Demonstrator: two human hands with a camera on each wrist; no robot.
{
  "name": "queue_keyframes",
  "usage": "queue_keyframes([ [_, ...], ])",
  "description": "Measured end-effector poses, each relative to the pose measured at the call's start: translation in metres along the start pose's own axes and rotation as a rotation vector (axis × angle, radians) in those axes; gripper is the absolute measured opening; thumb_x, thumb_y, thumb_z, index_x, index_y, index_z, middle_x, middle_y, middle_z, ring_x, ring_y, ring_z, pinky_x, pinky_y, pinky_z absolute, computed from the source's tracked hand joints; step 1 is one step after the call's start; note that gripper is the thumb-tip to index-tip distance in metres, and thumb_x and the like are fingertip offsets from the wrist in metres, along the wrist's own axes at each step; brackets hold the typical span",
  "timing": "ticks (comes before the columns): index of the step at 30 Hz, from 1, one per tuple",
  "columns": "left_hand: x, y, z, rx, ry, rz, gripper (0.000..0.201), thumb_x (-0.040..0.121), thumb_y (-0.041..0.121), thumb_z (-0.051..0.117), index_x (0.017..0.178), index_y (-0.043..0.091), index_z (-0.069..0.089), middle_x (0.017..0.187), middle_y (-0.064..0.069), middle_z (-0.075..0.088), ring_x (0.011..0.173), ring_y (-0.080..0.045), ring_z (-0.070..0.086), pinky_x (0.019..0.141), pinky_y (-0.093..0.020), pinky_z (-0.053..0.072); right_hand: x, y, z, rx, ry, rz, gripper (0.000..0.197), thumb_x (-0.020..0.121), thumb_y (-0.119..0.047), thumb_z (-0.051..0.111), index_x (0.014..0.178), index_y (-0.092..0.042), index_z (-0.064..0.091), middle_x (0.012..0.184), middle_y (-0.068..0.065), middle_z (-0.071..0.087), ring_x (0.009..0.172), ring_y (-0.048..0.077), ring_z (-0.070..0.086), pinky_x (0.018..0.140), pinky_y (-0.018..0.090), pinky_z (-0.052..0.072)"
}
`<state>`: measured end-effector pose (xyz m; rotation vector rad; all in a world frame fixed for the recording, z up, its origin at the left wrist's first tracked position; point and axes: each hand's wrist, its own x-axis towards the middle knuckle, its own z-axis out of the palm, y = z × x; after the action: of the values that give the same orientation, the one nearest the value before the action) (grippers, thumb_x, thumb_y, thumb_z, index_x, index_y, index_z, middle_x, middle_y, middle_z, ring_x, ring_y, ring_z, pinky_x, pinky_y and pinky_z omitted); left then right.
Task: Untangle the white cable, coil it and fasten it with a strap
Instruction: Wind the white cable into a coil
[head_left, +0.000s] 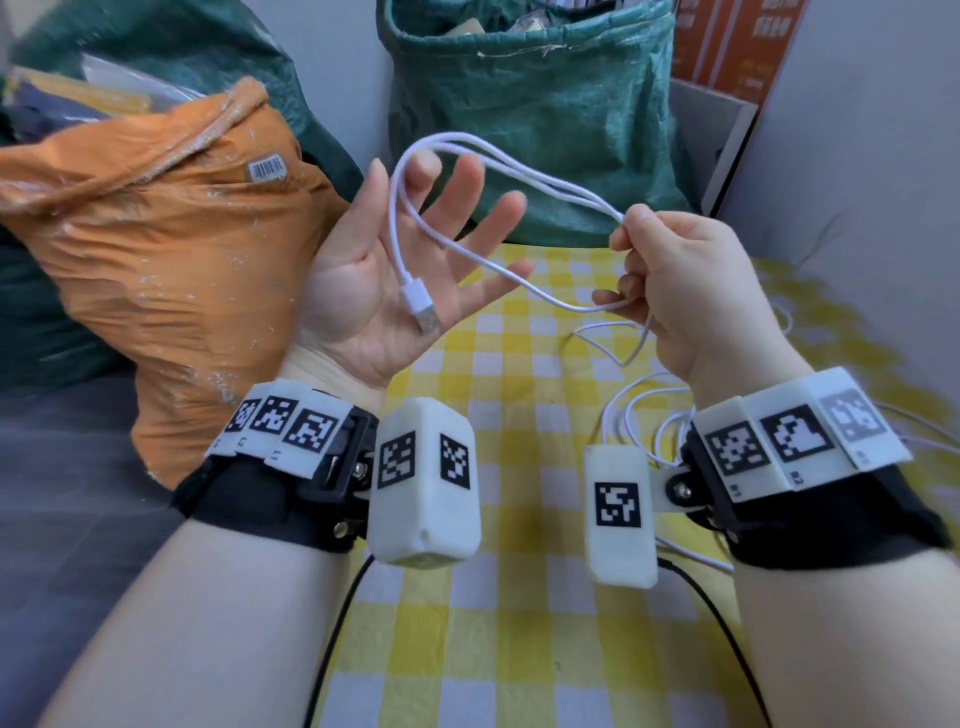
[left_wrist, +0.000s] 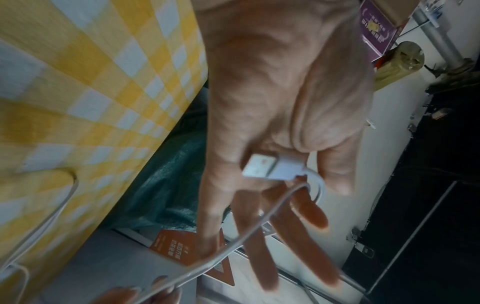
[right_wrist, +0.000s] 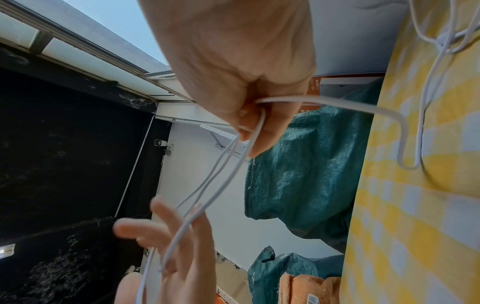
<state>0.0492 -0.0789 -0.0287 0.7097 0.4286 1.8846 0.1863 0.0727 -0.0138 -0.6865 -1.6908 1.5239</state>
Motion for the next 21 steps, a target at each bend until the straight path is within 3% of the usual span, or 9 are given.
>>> queue_keyframes([
  [2, 0.001, 0.0, 0.0, 0.023, -0.027, -0.026, 0.031, 0.09, 0.023, 0.056, 0.118, 0.011, 0.056, 0.088, -0.01, 0.068, 0.104, -0.036, 0.061, 0.108, -0.063, 0.02, 0.001, 0.001, 0.0, 0.003, 0.015, 0.013, 0.032, 0.098, -0.018, 0.043, 0.067, -0.011, 0.053, 0.062, 0.001, 0.036, 0.034, 0.005, 0.039, 0.048, 0.024, 0.052],
  [4, 0.004, -0.004, 0.002, 0.04, -0.06, -0.029, 0.028, 0.093, 0.024, 0.049, 0.12, 0.017, 0.051, 0.061, -0.001, 0.049, 0.068, -0.019, 0.058, 0.106, -0.055, 0.032, 0.001, 0.003, 0.0, -0.006, -0.001, 0.037, 0.032, 0.098, -0.018, 0.043, 0.068, -0.012, 0.053, 0.059, 0.0, 0.038, 0.035, 0.006, 0.043, 0.047, 0.025, 0.052],
  [5, 0.006, -0.007, 0.003, 0.042, -0.06, -0.019, 0.023, 0.095, 0.027, 0.045, 0.116, 0.019, 0.052, 0.055, 0.003, 0.036, 0.052, -0.011, 0.046, 0.098, -0.046, 0.044, 0.001, 0.003, -0.001, -0.021, -0.021, 0.046, 0.033, 0.098, -0.019, 0.042, 0.068, -0.013, 0.053, 0.058, 0.0, 0.04, 0.037, 0.006, 0.046, 0.046, 0.024, 0.051],
  [6, 0.007, -0.008, 0.002, 0.043, -0.032, -0.001, 0.021, 0.097, 0.03, 0.039, 0.109, 0.019, 0.053, 0.054, 0.006, 0.026, 0.045, -0.008, 0.032, 0.082, -0.033, 0.052, 0.001, 0.004, -0.002, -0.052, -0.043, 0.047, 0.033, 0.098, -0.02, 0.042, 0.068, -0.014, 0.053, 0.056, -0.001, 0.043, 0.038, 0.007, 0.048, 0.044, 0.022, 0.049],
  [8, 0.01, -0.004, -0.003, -0.006, 0.04, 0.034, 0.029, 0.099, 0.033, 0.032, 0.093, 0.015, 0.054, 0.052, 0.007, 0.019, 0.04, -0.006, 0.019, 0.051, -0.019, 0.04, 0.001, 0.005, -0.006, -0.17, -0.075, 0.023, 0.033, 0.097, -0.023, 0.044, 0.067, -0.015, 0.054, 0.054, -0.003, 0.051, 0.038, 0.007, 0.048, 0.04, 0.017, 0.041],
  [10, 0.013, 0.005, -0.014, -0.191, 0.079, 0.058, 0.034, 0.098, 0.03, 0.033, 0.079, 0.009, 0.051, 0.049, 0.006, 0.02, 0.038, -0.008, 0.017, 0.041, -0.023, 0.028, 0.001, 0.007, -0.009, -0.276, -0.095, -0.011, 0.034, 0.095, -0.028, 0.049, 0.063, -0.016, 0.055, 0.05, -0.004, 0.052, 0.034, 0.007, 0.038, 0.037, 0.016, 0.03],
  [13, 0.01, 0.022, -0.03, -0.45, 0.129, 0.126, 0.039, 0.097, 0.022, 0.037, 0.064, 0.004, 0.047, 0.044, 0.002, 0.021, 0.033, -0.013, 0.017, 0.037, -0.024, 0.025, 0.003, 0.01, -0.017, -0.355, -0.087, -0.016, 0.033, 0.088, -0.036, 0.06, 0.061, -0.017, 0.058, 0.048, -0.005, 0.044, 0.04, 0.01, 0.029, 0.043, 0.02, 0.026],
  [17, 0.002, 0.036, -0.038, -0.439, 0.427, 0.416, 0.032, 0.09, 0.009, 0.038, 0.059, 0.007, 0.043, 0.035, 0.001, 0.023, 0.025, -0.014, 0.021, 0.033, -0.02, 0.024, 0.008, 0.013, -0.026, -0.375, 0.055, -0.051, 0.027, 0.08, -0.034, 0.069, 0.062, -0.02, 0.055, 0.056, -0.005, 0.044, 0.046, 0.009, 0.035, 0.048, 0.023, 0.033],
  [21, -0.003, 0.044, -0.044, -0.388, 0.618, 0.648, 0.032, 0.097, 0.006, 0.027, 0.069, 0.009, 0.041, 0.042, 0.003, 0.023, 0.029, -0.01, 0.023, 0.047, -0.022, 0.024, 0.013, 0.016, -0.033, -0.342, 0.253, -0.075, 0.014, 0.079, -0.022, 0.061, 0.066, -0.023, 0.058, 0.059, -0.008, 0.051, 0.047, 0.008, 0.04, 0.048, 0.022, 0.037],
])
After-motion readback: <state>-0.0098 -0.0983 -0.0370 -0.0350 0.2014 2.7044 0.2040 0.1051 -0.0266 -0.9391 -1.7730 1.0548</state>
